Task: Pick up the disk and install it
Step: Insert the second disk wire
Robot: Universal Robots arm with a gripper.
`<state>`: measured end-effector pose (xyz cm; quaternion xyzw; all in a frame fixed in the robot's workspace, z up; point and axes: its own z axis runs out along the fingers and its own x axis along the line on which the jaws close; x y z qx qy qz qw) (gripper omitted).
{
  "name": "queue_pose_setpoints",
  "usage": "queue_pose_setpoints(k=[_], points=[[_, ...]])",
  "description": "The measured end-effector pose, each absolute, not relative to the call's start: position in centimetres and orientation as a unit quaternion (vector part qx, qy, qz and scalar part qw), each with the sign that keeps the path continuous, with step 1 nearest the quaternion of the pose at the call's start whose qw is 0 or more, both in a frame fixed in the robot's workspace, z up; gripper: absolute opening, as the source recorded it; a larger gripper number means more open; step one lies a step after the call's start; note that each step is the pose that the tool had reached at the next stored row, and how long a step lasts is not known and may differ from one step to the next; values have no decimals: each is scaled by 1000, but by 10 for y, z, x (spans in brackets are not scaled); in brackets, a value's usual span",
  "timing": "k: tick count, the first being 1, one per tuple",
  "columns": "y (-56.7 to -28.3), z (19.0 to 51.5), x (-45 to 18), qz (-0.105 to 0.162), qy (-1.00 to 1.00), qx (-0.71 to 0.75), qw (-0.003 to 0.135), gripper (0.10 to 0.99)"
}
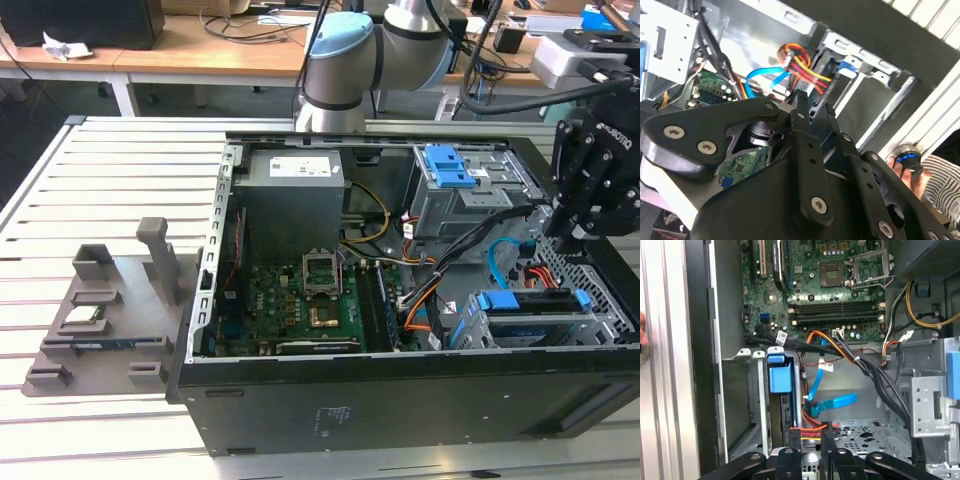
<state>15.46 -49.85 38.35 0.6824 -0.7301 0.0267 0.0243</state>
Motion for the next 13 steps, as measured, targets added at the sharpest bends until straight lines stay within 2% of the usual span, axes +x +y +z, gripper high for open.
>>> queue_pose_setpoints(k=[4, 12, 13], points=[[-496, 378, 131, 27, -730, 683, 24, 302], [-496, 374, 127, 28, -728, 685, 25, 302], [-496, 374, 127, 28, -728, 685, 25, 220]])
